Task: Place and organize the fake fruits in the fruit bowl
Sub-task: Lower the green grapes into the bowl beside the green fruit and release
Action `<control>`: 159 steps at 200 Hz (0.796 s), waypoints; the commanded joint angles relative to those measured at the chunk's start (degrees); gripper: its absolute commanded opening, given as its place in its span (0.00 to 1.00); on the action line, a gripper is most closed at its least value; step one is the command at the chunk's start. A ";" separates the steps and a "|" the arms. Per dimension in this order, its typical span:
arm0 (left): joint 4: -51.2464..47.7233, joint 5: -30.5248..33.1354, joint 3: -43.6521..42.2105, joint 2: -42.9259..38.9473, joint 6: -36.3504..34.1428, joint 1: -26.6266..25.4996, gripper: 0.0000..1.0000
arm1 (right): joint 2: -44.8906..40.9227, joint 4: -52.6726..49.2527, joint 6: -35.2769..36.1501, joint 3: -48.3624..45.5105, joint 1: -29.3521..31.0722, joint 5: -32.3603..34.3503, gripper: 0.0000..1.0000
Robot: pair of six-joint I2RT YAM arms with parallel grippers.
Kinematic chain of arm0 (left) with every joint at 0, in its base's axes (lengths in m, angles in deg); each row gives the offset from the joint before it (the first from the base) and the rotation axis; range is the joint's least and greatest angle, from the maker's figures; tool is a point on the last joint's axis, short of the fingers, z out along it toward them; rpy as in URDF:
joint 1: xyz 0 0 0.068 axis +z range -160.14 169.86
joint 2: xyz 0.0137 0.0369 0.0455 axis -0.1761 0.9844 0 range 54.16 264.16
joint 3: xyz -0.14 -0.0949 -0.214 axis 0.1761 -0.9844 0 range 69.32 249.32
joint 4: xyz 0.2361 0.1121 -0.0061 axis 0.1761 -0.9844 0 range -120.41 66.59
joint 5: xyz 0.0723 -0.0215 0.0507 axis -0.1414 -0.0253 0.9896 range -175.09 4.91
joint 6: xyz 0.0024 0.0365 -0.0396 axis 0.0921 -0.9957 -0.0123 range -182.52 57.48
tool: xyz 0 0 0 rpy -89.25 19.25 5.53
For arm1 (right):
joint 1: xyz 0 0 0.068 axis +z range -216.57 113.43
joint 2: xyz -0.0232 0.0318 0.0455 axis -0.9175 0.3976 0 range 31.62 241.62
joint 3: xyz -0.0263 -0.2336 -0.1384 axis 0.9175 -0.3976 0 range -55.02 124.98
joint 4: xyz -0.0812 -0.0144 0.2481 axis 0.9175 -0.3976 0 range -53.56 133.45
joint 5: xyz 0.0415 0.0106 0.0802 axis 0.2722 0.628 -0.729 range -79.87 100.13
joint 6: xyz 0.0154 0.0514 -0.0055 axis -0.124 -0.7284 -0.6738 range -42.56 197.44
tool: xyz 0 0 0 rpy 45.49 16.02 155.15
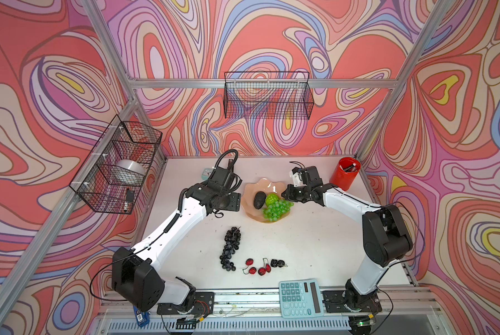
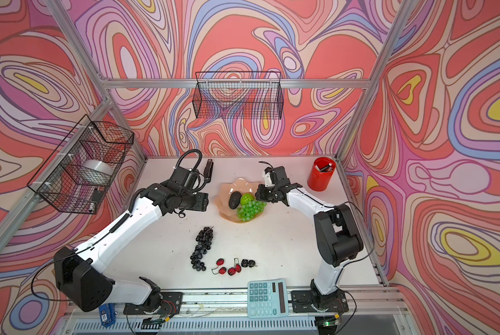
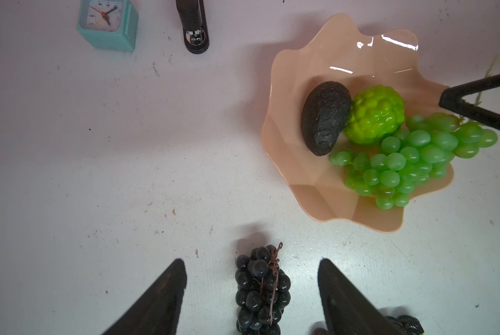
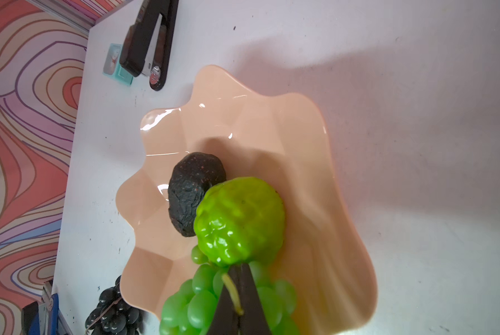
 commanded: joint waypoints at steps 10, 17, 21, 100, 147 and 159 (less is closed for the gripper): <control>-2.21 -0.32 1.11 0.30 -0.30 0.23 0.75 | 2.89 0.86 2.37 2.28 0.09 -0.37 0.00; -2.33 -0.40 1.11 0.30 -0.39 0.24 0.75 | 3.15 0.72 2.73 2.65 0.07 0.02 0.00; -2.33 -0.41 1.16 0.35 -0.46 0.23 0.75 | 3.24 0.72 2.94 2.74 -0.05 0.16 0.00; -2.54 -4.01 1.28 1.10 -0.50 0.17 0.76 | 6.02 -1.26 5.70 6.47 0.01 2.73 0.00; -3.84 -9.59 0.50 1.18 1.00 0.21 0.75 | 6.69 -3.47 7.36 9.76 -0.02 2.83 0.33; -4.70 -11.01 0.11 1.18 1.23 0.25 0.74 | 6.17 -4.81 8.79 10.87 -0.07 3.72 0.43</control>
